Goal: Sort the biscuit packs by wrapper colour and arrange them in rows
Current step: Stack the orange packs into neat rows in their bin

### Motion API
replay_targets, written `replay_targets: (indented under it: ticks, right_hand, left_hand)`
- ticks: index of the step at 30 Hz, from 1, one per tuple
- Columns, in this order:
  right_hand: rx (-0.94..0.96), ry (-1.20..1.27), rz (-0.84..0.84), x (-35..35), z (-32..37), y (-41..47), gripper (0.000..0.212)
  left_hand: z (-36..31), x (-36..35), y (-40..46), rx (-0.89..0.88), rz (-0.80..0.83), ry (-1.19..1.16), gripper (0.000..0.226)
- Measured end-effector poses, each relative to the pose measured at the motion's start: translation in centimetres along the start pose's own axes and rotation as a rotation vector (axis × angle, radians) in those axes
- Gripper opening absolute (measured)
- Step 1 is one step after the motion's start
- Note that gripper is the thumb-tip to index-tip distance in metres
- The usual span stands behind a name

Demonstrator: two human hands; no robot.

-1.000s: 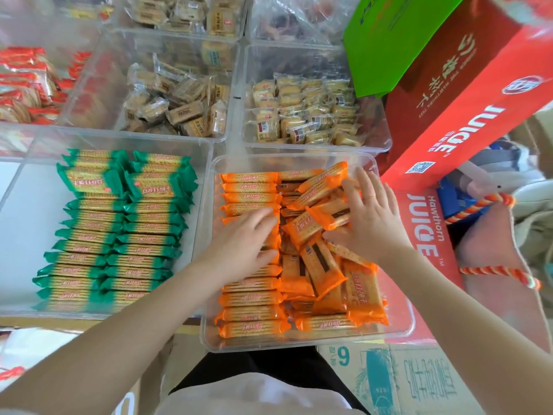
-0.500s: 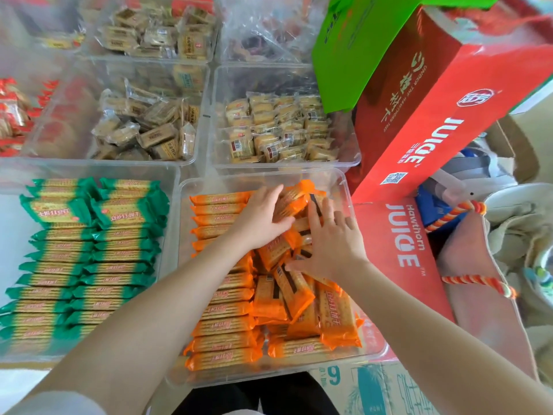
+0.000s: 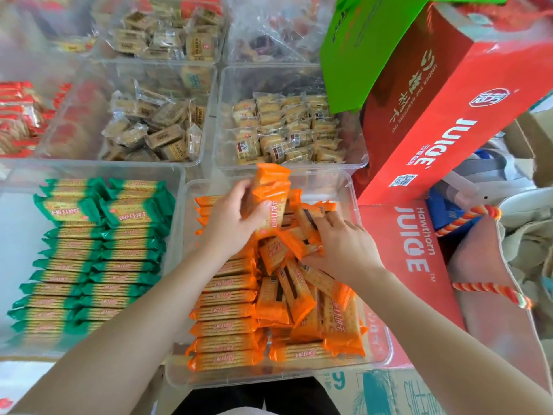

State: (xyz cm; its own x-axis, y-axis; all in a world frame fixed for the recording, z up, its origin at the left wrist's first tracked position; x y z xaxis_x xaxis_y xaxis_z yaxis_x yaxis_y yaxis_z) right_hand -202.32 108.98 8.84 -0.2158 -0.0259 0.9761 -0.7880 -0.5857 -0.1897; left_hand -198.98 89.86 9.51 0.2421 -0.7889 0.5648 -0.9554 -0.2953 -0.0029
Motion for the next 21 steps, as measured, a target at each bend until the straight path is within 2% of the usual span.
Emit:
replay_targets:
  ticks: [3, 7, 10, 13, 16, 19, 21]
  right_hand:
    - [0.096, -0.014, -0.088, -0.4, 0.1, -0.4, 0.064]
    - [0.172, 0.043, -0.179, -0.1, 0.9, -0.2, 0.055]
    - [0.144, 0.177, -0.212, 0.7, 1.6, 0.5, 0.047]
    - [0.131, 0.268, -0.232, 1.4, 2.5, 1.2, 0.041]
    - [0.168, 0.453, -0.260, 2.6, 3.7, 1.9, 0.038]
    - [0.188, 0.649, -0.257, 3.4, 5.2, 2.8, 0.026]
    - [0.177, 0.836, -0.135, 3.1, 6.1, 3.3, 0.018]
  left_hand:
    - [1.4, 2.0, -1.1, 0.175, 0.011, -0.056, 0.026]
    - [3.7, 3.4, -2.0, 0.231, 0.164, 0.362, 0.048]
    - [4.0, 3.7, -2.4, 0.101, 0.123, 0.551, 0.069]
    - [2.4, 3.9, -3.3, -0.188, 0.047, 0.420, 0.072]
    - [1.5, 4.1, -3.8, -0.358, 0.151, 0.344, 0.069]
    - [1.6, 4.6, -3.7, -0.360, 0.131, 0.302, 0.055]
    - [1.8, 5.6, -3.7, -0.286, 0.037, 0.251, 0.046]
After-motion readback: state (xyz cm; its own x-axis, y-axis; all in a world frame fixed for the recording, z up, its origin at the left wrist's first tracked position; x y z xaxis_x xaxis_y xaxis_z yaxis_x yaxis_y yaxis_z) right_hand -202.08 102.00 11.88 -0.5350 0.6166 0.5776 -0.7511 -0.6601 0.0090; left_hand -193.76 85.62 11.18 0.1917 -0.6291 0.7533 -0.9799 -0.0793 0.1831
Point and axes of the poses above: each hand's wrist, its own y-axis towards the middle knuckle, its own x-axis out of the back of the hand, z = x × y, the point moved 2 cm from there along y, towards the middle knuckle, and after that the axes turned 4 degrees about x, right-handed, at the moved point
